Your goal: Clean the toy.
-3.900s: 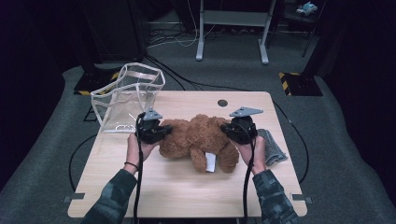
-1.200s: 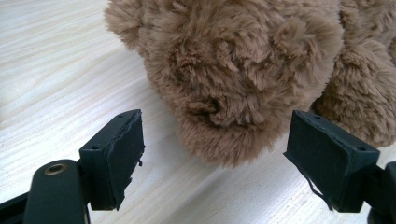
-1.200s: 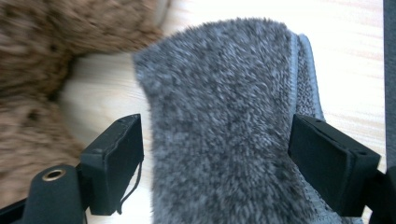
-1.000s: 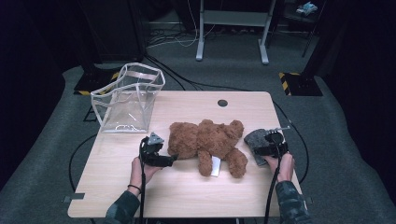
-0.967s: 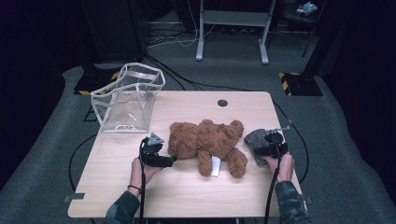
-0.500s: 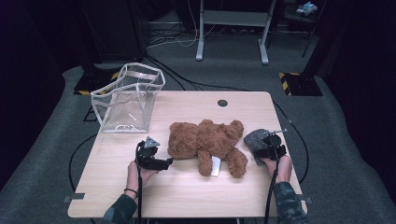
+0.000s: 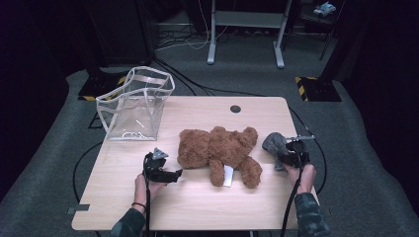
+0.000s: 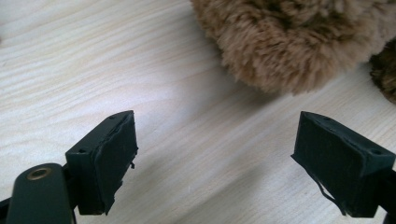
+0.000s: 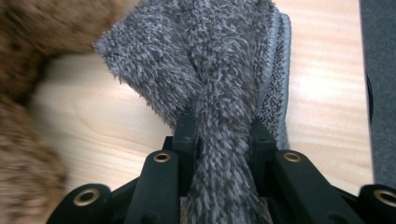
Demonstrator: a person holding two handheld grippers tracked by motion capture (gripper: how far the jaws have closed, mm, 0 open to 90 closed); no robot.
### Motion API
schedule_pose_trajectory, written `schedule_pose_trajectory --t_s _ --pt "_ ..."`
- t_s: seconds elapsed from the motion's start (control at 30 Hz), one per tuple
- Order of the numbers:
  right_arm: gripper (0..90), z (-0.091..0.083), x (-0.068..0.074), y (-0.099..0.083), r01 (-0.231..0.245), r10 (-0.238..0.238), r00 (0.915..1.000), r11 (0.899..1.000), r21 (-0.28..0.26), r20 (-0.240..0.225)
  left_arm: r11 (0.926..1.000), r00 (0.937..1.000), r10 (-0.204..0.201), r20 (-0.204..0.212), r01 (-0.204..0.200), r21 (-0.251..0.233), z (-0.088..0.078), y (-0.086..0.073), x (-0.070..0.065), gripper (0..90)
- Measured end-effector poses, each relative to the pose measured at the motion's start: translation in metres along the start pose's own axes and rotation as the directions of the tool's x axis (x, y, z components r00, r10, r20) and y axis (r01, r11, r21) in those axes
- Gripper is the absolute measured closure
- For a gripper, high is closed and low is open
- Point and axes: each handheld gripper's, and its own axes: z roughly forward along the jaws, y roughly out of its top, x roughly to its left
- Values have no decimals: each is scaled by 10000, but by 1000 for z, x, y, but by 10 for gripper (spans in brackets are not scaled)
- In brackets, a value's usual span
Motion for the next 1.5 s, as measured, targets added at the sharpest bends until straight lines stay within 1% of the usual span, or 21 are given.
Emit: schedule_pose_trajectory --t_s 0.1,0.13,0.2,0.23,0.33,0.37,0.4,0.47,0.53,0.6,0.73,0.8,0.83,0.9,0.97,1.03,1.17,1.27,1.3,1.37,1.5 --pt "718 -6 2 4 58 -60 9999 9999 -139 -144 10000 10000 29 -14 -29 94 1 -1 2 118" --pt "719 -13 6 8 170 -178 9995 9994 -314 -242 9997 10000 -65 -8 65 241 3 -2 3 113" --pt "719 -16 7 10 195 -208 9993 9989 -419 -320 9997 9999 -65 -88 67 217 3 -2 4 110" --pt "719 -22 10 14 219 -241 9988 9985 -501 -427 9999 9994 -77 -335 82 135 5 -5 4 111" --pt "719 -29 14 18 230 -266 9981 9976 -649 -550 9996 9994 -90 -331 100 281 8 -8 5 108" --pt "719 -33 16 21 269 -305 9982 9972 -697 -518 9997 9987 93 -495 -82 229 7 -11 6 102" --pt "719 -42 20 26 454 -525 9961 9942 -976 -715 9999 9981 91 -607 -83 130 7 -12 6 102" --pt "719 -45 22 28 466 -544 9956 9938 -1008 -765 9998 9986 54 -525 -45 175 6 -12 8 101" --pt "719 -57 31 35 767 -901 9915 9875 -1375 -943 9999 9977 68 -678 -60 110 6 -13 8 99" --pt "719 -61 34 38 740 -891 9907 9872 -1414 -1033 9999 9966 132 -809 -131 11 7 -15 10 99" --pt "718 -73 54 49 1341 -1569 9792 9762 -1702 -1287 9988 9917 254 -1257 -303 -375 9 -20 9 103" --pt "718 -75 60 51 1384 -1638 9759 9754 -1714 -1444 9988 9919 229 -1251 -282 -412 9 -20 9 102" --pt "718 -76 64 53 1505 -1778 9724 9728 -1763 -1510 9986 9919 347 -1219 -394 -363 8 -20 10 102" --pt "718 -77 67 54 1560 -1838 9709 9718 -1770 -1533 9986 9924 375 -1170 -415 -326 8 -20 11 102" --pt "718 -78 76 58 1730 -2060 9624 9674 -1847 -1773 9985 9919 439 -1193 -475 -279 8 -20 12 102" --pt "717 -79 80 59 1716 -2049 9617 9680 -1831 -1821 9987 9923 386 -1179 -422 -281 8 -20 12 102" --pt "716 -77 99 63 2102 -2477 9465 9595 -1873 -2066 9989 9918 210 -1264 -261 -386 9 -20 10 103" --pt "716 -76 111 65 2174 -2595 9383 9567 -1934 -2286 9989 9905 146 -1368 -204 -412 9 -19 10 105" --pt "716 -76 111 65 2174 -2595 9383 9567 -1934 -2286 9989 9904 150 -1375 -209 -418 9 -20 9 105" --pt "715 -75 121 67 2332 -2764 9295 9534 -1912 -2442 9989 9905 151 -1365 -210 -419 9 -20 9 107" --pt "714 -71 133 69 2482 -2897 9223 9513 -1826 -2558 9988 9906 174 -1358 -234 -425 9 -20 9 110"
